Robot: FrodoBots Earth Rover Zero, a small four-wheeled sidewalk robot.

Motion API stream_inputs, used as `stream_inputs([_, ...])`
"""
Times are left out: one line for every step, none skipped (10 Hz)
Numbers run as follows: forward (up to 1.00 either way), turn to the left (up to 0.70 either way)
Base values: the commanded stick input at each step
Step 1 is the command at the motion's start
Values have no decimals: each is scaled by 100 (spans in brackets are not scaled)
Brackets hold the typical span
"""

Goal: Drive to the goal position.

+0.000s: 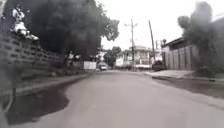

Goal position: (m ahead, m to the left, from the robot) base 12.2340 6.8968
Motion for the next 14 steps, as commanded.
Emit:
stream_inputs([70,35])
stream_inputs([70,35])
stream_inputs([70,13])
stream_inputs([70,2])
stream_inputs([70,0])
stream_inputs([70,0])
stream_inputs([70,0])
stream_inputs([70,0])
stream_inputs([70,0])
stream_inputs([70,0])
stream_inputs([70,0])
stream_inputs([70,0])
stream_inputs([70,0])
stream_inputs([70,0])
